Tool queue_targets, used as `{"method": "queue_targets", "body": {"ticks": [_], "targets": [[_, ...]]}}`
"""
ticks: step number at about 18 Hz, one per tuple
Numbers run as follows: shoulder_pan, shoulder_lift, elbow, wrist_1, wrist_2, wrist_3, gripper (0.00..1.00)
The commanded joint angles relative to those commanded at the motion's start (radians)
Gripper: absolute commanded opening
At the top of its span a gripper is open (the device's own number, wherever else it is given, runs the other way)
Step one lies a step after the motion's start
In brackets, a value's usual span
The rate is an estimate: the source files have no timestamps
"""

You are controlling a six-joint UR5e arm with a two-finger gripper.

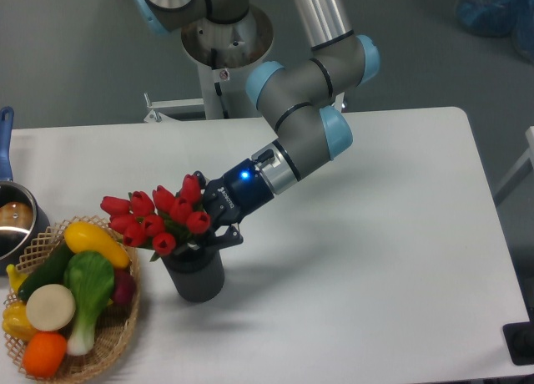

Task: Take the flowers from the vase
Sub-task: 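Lift the gripped tulips upward, drawing the stems out of the vase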

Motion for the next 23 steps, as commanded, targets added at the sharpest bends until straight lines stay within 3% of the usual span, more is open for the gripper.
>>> {"method": "queue_targets", "body": {"ticks": [9,23], "targets": [[0.003,0.015,0.000,0.000,-0.031,-0.011,0.44],[0.011,0.107,0.029,-0.002,-0.037,-0.092,0.44]]}}
